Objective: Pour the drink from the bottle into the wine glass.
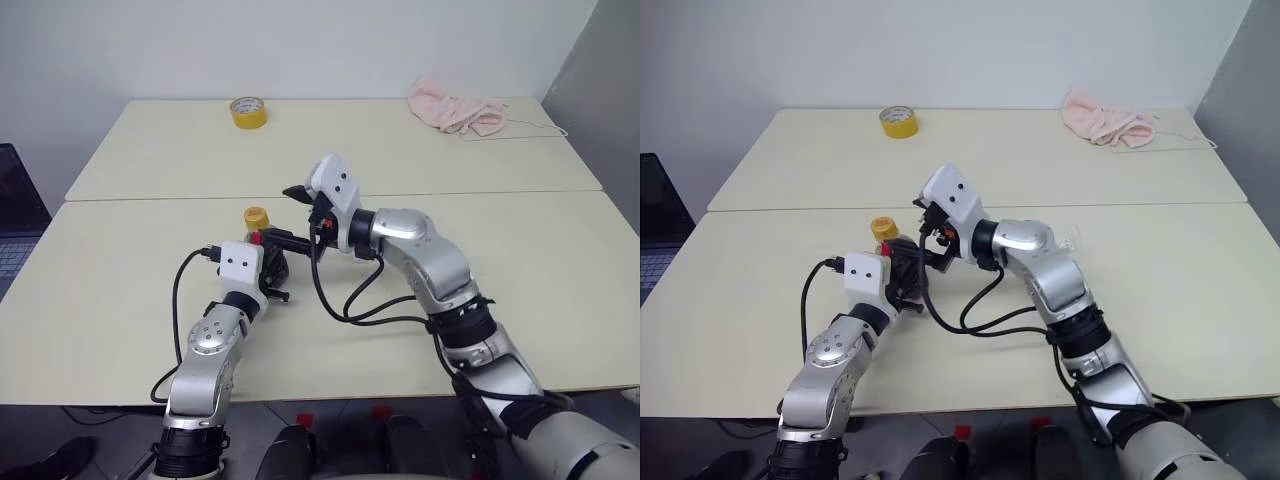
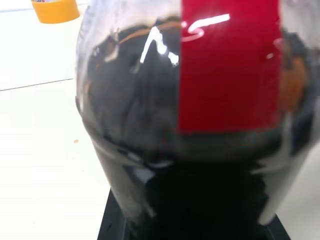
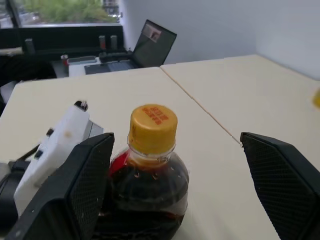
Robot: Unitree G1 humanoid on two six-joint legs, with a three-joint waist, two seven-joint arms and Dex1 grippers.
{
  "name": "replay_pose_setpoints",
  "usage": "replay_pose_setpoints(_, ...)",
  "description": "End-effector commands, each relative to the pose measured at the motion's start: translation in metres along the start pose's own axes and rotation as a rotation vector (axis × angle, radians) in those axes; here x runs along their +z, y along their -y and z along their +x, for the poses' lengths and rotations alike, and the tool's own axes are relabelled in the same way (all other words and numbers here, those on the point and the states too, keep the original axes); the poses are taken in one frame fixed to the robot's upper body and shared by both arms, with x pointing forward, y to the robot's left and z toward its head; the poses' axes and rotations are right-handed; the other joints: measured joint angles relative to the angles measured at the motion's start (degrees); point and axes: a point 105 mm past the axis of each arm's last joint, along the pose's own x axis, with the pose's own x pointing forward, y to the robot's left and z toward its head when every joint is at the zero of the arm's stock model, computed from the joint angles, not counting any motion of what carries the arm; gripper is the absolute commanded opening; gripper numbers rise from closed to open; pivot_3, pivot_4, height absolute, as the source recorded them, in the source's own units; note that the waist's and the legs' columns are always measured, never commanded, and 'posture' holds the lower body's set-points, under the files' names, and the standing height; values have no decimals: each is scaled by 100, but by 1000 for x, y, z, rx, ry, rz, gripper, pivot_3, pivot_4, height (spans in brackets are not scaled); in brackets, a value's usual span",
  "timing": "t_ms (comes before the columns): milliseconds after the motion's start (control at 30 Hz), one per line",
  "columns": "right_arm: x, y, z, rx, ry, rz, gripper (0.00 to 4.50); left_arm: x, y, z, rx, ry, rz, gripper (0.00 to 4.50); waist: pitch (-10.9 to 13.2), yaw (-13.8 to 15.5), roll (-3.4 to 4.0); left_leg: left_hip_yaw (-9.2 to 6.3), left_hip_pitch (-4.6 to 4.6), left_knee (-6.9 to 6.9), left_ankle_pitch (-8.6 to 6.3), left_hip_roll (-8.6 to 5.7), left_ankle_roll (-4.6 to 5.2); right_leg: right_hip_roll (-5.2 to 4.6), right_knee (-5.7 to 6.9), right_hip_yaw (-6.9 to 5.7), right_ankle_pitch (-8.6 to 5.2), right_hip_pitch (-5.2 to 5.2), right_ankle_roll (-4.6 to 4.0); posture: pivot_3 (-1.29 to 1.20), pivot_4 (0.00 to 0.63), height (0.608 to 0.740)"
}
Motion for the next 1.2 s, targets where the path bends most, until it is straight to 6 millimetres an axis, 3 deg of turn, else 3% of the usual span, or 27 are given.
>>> replay_pose_setpoints(33, 18, -8, 3, -68, 49, 6, 4319, 13, 2, -1, -3, 50, 30, 791, 0, 1, 0, 2, 0, 0, 0, 0, 0, 1, 2, 1, 0, -2, 0, 0, 150, 740)
replay_pose_setpoints(300, 21, -9, 11, -130, 44, 39, 4319, 14, 1, 1, 5, 50, 43, 791, 0, -10, 0, 8, -1, 1, 0, -2, 0, 5, 8, 5, 0, -10, 0, 0, 150, 740)
replay_pose_setpoints(533, 20, -20, 11, -81, 21, 42, 4319, 15, -1, 1, 22, 54, 55, 791, 0, -14, 0, 15, -1, 0, 0, -1, 0, 5, 13, 10, 0, -13, 0, 0, 150, 740)
replay_pose_setpoints(967, 21, -21, 14, -91, 45, 91, 4319, 15, -2, 1, 35, 59, 65, 791, 0, -14, 0, 20, -2, -1, 0, -1, 0, 5, 17, 13, 0, -19, 0, 0, 150, 740)
replay_pose_setpoints(1067, 18, -23, 16, -80, 34, 92, 3701, 15, -2, 1, 33, 60, 65, 791, 0, -13, 0, 20, -2, -2, 0, -1, 0, 5, 18, 13, 0, -19, 0, 0, 150, 740)
replay_pose_setpoints(1200, 15, -24, 18, -78, 21, 85, 2417, 15, 0, 1, 28, 59, 68, 791, 0, -14, 0, 20, -3, -2, 0, -1, 0, 5, 18, 13, 0, -20, 0, 0, 150, 740)
